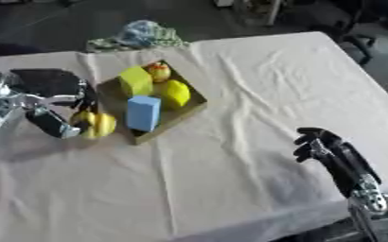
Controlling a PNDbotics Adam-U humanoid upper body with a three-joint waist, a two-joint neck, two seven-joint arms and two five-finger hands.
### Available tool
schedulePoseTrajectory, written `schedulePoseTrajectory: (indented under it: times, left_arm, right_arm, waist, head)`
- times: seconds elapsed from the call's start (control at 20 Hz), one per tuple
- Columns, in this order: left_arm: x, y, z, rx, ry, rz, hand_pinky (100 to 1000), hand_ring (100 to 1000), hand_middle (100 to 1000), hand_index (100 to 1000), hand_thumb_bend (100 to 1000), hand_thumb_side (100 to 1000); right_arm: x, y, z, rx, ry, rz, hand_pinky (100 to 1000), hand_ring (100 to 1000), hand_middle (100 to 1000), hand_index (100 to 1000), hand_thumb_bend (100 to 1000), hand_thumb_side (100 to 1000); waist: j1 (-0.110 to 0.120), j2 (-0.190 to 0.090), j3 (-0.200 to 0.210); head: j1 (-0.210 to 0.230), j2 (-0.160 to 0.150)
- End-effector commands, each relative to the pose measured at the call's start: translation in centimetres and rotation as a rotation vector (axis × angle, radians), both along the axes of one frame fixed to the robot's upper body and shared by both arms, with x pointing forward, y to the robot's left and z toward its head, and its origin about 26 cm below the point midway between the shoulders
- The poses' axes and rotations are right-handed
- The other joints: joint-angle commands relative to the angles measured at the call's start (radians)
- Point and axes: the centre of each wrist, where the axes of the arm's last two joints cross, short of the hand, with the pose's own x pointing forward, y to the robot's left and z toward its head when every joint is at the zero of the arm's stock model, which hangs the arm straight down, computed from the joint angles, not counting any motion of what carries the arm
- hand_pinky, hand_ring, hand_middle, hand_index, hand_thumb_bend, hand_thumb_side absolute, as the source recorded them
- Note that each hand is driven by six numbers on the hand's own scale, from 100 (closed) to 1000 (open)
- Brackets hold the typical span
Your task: Pick up objects on the table and place them in the box.
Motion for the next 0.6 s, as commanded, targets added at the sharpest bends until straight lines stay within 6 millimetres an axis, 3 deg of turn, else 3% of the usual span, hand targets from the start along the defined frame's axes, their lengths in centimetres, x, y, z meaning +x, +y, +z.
schedulePoseTrajectory:
  times: [0.05,0.25,0.4,0.6]
  left_arm:
    - [0.2,-1.1,3.8,-0.08,-0.114,-0.005,598,479,467,645,100,197]
    - [2.1,-3.5,3.8,-0.145,-0.142,0.021,602,483,472,652,100,192]
    - [3.5,-5.2,2.2,-0.186,-0.123,0.057,608,491,481,662,100,193]
    - [4.9,-5.9,-0.2,-0.216,-0.101,0.117,613,503,494,675,100,191]
  right_arm:
    - [0.1,-0.6,0.6,-0.021,-0.016,-0.001,520,561,585,765,100,652]
    - [0.0,-0.4,0.4,-0.018,-0.009,0.008,520,562,585,765,100,656]
    - [0.0,-0.3,0.2,-0.016,0.0,0.015,520,562,586,765,100,665]
    - [-0.1,-0.2,0.0,-0.015,0.008,0.02,520,562,586,765,100,667]
  waist:
    - [0.005,-0.019,-0.001]
    - [-0.002,-0.021,-0.006]
    - [-0.007,-0.022,-0.012]
    - [-0.012,-0.022,-0.017]
  head:
    - [-0.003,-0.003]
    - [0.004,-0.003]
    - [0.01,-0.003]
    - [0.014,-0.003]
